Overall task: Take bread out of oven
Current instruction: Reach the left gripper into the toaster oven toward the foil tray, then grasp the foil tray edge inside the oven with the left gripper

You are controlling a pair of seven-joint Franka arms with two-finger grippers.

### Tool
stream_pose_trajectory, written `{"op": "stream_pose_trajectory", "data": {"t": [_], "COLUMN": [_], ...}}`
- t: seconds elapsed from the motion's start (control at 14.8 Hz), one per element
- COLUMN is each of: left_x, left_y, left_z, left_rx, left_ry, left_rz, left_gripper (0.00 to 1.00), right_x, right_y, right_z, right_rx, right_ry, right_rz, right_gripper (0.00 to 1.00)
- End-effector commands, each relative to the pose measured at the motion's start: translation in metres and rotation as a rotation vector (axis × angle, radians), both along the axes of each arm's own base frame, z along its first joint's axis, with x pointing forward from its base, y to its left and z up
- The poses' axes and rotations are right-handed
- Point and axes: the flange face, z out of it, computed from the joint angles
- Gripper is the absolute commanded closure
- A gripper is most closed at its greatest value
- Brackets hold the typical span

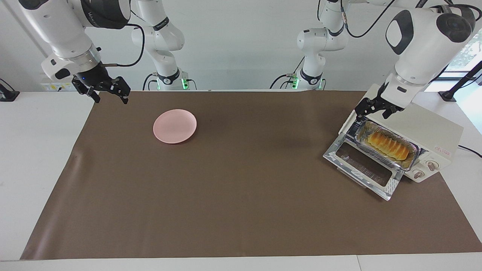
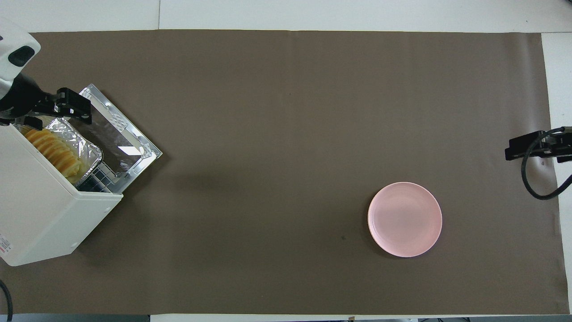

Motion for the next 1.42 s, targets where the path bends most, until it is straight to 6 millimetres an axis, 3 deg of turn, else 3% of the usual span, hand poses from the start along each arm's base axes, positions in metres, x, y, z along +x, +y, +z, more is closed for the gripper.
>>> {"op": "stream_pose_trajectory", "data": {"t": [0.0, 0.14, 0.47, 1.08, 1.35], "left_x": [0.040, 0.045, 0.040, 0.000, 0.001], "left_y": [-0.003, 0.012, 0.019, 0.040, 0.051], "left_z": [-0.027, -0.037, -0.090, -0.159, -0.173], "left_rx": [0.102, 0.114, 0.198, 0.232, 0.211], "left_ry": [0.018, -0.016, -0.049, -0.079, -0.111], "left_rz": [0.091, 0.238, 0.632, 0.676, 0.687], "left_gripper": [0.00, 0.00, 0.00, 0.00, 0.00], "right_x": [-0.002, -0.002, -0.002, -0.002, -0.002], "right_y": [-0.002, -0.001, -0.001, -0.001, -0.001], "right_z": [0.001, 0.001, 0.001, 0.001, 0.000], "right_rx": [-0.015, -0.015, -0.015, -0.015, -0.015], "right_ry": [0.006, 0.006, 0.006, 0.006, 0.008], "right_rz": [0.016, 0.017, 0.017, 0.017, 0.017], "right_gripper": [0.00, 0.00, 0.00, 0.00, 0.00]}}
